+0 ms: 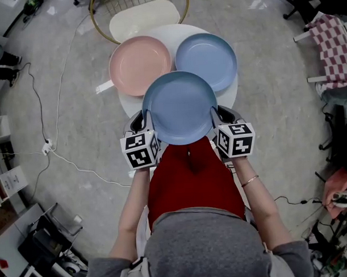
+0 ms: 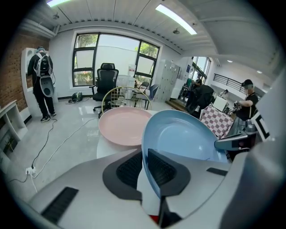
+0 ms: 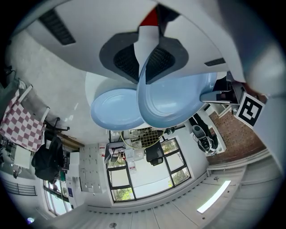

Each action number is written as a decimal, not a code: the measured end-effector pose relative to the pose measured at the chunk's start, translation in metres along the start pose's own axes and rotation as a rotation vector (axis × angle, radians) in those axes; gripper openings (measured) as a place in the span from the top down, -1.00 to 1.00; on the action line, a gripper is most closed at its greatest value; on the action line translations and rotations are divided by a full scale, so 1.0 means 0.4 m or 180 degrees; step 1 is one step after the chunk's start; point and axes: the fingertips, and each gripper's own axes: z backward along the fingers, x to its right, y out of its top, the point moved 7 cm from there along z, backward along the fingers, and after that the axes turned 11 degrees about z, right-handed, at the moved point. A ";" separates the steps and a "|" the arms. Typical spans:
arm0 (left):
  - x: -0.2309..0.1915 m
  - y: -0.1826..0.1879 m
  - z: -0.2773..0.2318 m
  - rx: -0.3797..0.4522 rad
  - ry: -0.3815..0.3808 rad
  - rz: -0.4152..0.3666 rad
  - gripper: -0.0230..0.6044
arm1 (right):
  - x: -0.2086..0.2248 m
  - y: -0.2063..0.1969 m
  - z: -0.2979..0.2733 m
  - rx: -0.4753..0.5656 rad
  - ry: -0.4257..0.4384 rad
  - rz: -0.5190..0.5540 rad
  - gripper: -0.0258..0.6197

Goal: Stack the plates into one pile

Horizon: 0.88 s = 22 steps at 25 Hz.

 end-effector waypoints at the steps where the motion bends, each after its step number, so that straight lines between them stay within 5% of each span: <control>1: 0.007 0.010 -0.005 0.0015 -0.0031 -0.0025 0.77 | 0.007 0.008 0.004 0.0028 -0.0035 -0.0001 0.72; 14: 0.138 0.156 -0.096 0.0072 -0.0459 -0.0292 0.78 | 0.132 0.075 0.043 0.0230 -0.0499 -0.0286 0.73; 22: 0.225 0.233 -0.194 0.0103 -0.0508 -0.0351 0.78 | 0.250 0.127 0.012 0.0248 -0.0593 -0.0350 0.73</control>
